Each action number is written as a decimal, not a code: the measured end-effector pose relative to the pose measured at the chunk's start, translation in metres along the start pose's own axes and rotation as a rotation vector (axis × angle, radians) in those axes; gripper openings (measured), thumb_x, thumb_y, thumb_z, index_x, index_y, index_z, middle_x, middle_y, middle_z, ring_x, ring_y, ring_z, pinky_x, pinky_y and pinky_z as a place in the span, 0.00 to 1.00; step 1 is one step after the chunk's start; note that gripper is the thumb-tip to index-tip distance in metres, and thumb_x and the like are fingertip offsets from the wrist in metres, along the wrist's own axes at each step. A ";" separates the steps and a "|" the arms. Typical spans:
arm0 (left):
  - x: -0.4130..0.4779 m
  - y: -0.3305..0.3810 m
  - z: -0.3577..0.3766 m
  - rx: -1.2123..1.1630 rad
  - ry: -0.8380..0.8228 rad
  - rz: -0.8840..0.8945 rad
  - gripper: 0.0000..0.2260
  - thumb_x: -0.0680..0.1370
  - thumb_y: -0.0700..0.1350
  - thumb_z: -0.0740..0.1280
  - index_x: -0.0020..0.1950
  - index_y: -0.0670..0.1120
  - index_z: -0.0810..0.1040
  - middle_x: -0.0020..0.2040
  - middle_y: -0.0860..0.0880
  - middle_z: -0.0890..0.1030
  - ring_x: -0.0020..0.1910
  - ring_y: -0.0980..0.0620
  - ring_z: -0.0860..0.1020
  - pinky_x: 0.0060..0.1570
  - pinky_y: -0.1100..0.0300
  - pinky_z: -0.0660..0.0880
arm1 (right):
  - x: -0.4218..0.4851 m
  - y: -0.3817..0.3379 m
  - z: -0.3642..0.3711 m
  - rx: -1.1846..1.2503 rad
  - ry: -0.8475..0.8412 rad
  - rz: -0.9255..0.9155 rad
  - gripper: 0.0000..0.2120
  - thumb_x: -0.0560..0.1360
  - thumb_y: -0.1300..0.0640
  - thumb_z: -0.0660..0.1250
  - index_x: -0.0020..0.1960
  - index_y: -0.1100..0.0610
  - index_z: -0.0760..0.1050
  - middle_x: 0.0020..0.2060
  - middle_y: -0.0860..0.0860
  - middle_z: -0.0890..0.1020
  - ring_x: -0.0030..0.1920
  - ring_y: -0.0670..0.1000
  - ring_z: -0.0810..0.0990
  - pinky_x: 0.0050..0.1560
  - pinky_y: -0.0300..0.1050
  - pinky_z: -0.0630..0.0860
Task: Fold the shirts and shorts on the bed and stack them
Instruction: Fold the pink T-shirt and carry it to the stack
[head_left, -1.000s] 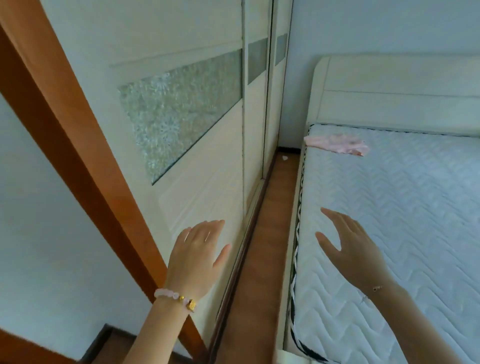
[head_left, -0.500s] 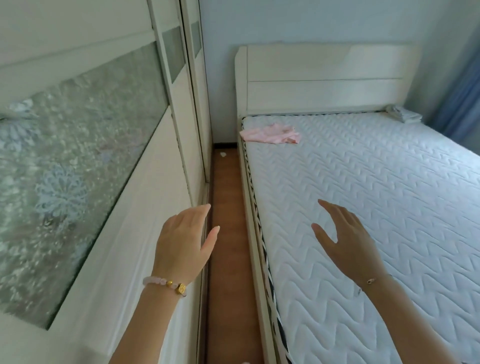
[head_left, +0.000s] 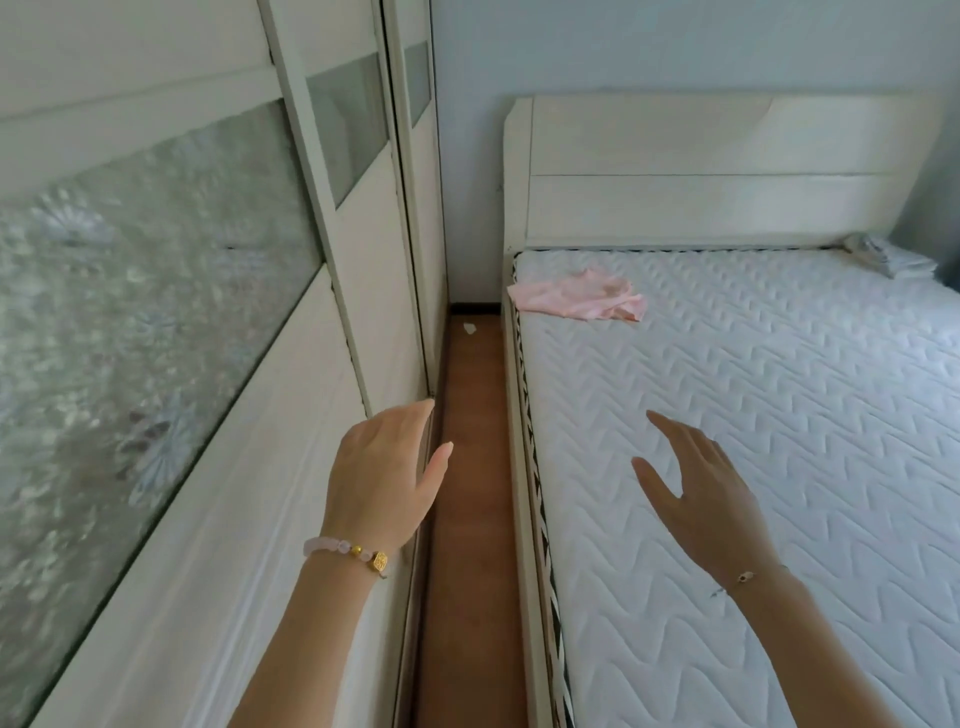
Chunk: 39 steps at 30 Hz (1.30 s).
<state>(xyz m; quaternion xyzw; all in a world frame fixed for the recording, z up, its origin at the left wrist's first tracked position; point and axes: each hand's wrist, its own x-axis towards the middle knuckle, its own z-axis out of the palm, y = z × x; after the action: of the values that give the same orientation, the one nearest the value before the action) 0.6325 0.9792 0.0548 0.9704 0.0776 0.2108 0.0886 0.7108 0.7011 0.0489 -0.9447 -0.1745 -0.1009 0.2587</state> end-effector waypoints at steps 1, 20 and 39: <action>0.015 -0.002 0.005 0.005 -0.007 0.007 0.25 0.77 0.58 0.51 0.65 0.45 0.73 0.58 0.47 0.80 0.57 0.46 0.79 0.56 0.50 0.74 | 0.016 0.002 0.003 0.002 0.003 -0.004 0.25 0.76 0.48 0.62 0.71 0.53 0.65 0.66 0.51 0.73 0.65 0.54 0.72 0.62 0.49 0.70; 0.360 -0.075 0.164 -0.016 -0.036 0.190 0.23 0.76 0.57 0.53 0.62 0.44 0.75 0.54 0.48 0.82 0.53 0.47 0.80 0.52 0.51 0.77 | 0.344 0.036 0.113 -0.016 0.080 0.071 0.24 0.76 0.50 0.63 0.71 0.54 0.66 0.65 0.51 0.74 0.68 0.53 0.70 0.63 0.46 0.68; 0.703 -0.158 0.313 -0.084 -0.018 0.169 0.19 0.77 0.53 0.61 0.62 0.43 0.75 0.51 0.47 0.82 0.51 0.45 0.80 0.52 0.49 0.75 | 0.701 0.081 0.224 -0.006 0.093 0.104 0.23 0.76 0.50 0.64 0.70 0.53 0.66 0.64 0.51 0.74 0.66 0.54 0.70 0.57 0.48 0.72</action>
<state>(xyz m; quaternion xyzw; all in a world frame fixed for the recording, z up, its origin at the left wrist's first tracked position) 1.3788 1.2209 0.0202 0.9707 -0.0143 0.2120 0.1118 1.4083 0.9476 0.0193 -0.9476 -0.1128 -0.1317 0.2684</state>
